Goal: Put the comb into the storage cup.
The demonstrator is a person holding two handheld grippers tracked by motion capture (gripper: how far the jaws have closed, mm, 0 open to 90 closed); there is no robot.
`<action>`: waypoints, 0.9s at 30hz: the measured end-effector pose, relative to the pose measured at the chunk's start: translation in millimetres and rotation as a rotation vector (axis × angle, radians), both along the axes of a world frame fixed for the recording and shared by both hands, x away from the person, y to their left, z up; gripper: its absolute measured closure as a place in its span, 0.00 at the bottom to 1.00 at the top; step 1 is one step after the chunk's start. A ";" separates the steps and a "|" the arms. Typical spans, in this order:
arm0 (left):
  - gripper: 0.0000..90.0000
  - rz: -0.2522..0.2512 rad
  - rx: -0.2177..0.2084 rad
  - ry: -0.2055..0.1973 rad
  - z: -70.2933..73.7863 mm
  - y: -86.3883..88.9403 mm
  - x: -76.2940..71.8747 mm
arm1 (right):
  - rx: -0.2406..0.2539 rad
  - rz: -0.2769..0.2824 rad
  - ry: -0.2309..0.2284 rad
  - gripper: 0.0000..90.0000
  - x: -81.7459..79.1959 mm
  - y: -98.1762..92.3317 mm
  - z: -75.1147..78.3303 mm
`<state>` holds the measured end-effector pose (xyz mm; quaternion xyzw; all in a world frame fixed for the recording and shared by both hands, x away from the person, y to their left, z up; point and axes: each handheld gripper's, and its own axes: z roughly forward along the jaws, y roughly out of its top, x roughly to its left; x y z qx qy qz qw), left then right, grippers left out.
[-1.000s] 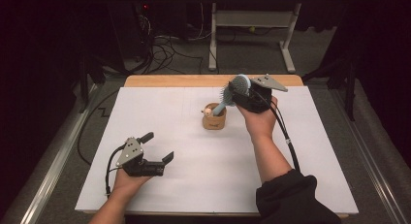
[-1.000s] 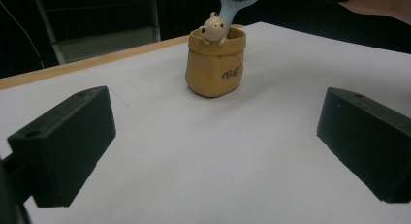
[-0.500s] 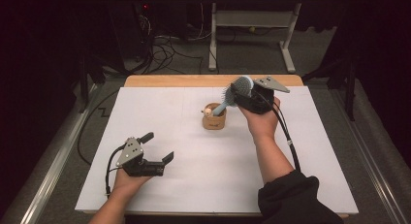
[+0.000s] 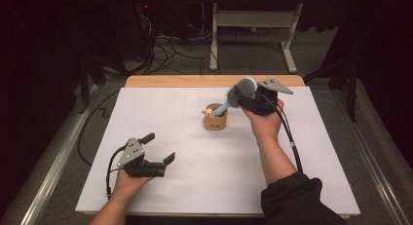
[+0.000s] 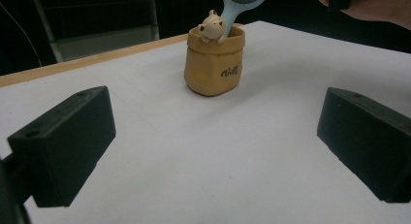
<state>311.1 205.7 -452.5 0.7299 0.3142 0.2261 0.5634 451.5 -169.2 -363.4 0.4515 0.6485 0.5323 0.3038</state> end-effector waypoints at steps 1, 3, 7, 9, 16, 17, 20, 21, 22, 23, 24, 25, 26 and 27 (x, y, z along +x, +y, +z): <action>0.01 0.000 0.001 0.000 0.1 0.2 0.0 | -0.002 0.001 0.000 0.35 0.0 0.1 0.0; 0.01 -0.002 0.000 0.000 0.1 0.4 -0.1 | -0.006 0.001 0.000 0.35 -0.1 0.3 -0.1; 0.01 -0.001 -0.001 -0.001 0.3 0.5 -0.2 | -0.012 0.003 0.002 0.33 -0.1 0.3 -0.4; 0.01 -0.001 -0.001 -0.002 0.4 0.5 -0.4 | -0.015 0.008 0.001 0.32 0.0 0.2 -0.4; 0.01 -0.002 -0.001 -0.002 0.4 0.4 -0.3 | -0.030 0.020 -0.001 0.29 0.2 0.2 -1.0; 0.01 -0.001 -0.002 -0.002 0.4 0.5 -0.3 | -0.031 0.022 -0.001 0.29 0.4 0.0 -1.0; 0.01 -0.001 -0.001 -0.001 0.4 0.6 -0.2 | -0.033 0.027 -0.001 0.28 0.7 0.0 -1.2; 0.01 -0.001 -0.001 -0.001 0.4 0.7 -0.2 | -0.034 0.028 0.000 0.28 0.9 -0.1 -1.4; 0.01 -0.001 0.000 -0.001 0.3 0.7 -0.2 | -0.036 0.028 0.001 0.27 1.1 -0.1 -1.6; 0.01 -0.001 0.000 -0.001 0.3 0.7 -0.2 | -0.036 0.029 0.002 0.27 1.4 -0.1 -1.8; 0.01 0.000 0.000 -0.001 0.3 0.8 -0.1 | -0.036 0.029 0.006 0.26 1.7 -0.2 -1.9; 0.01 0.000 -0.001 -0.001 0.3 0.8 -0.1 | -0.035 0.031 0.009 0.26 2.0 -0.4 -2.2; 0.01 0.000 -0.001 0.000 0.3 0.9 -0.1 | -0.036 0.030 0.012 0.26 2.1 -0.4 -2.5; 0.01 0.000 -0.001 -0.001 0.4 0.8 -0.2 | -0.037 0.031 0.014 0.26 2.4 -0.5 -2.8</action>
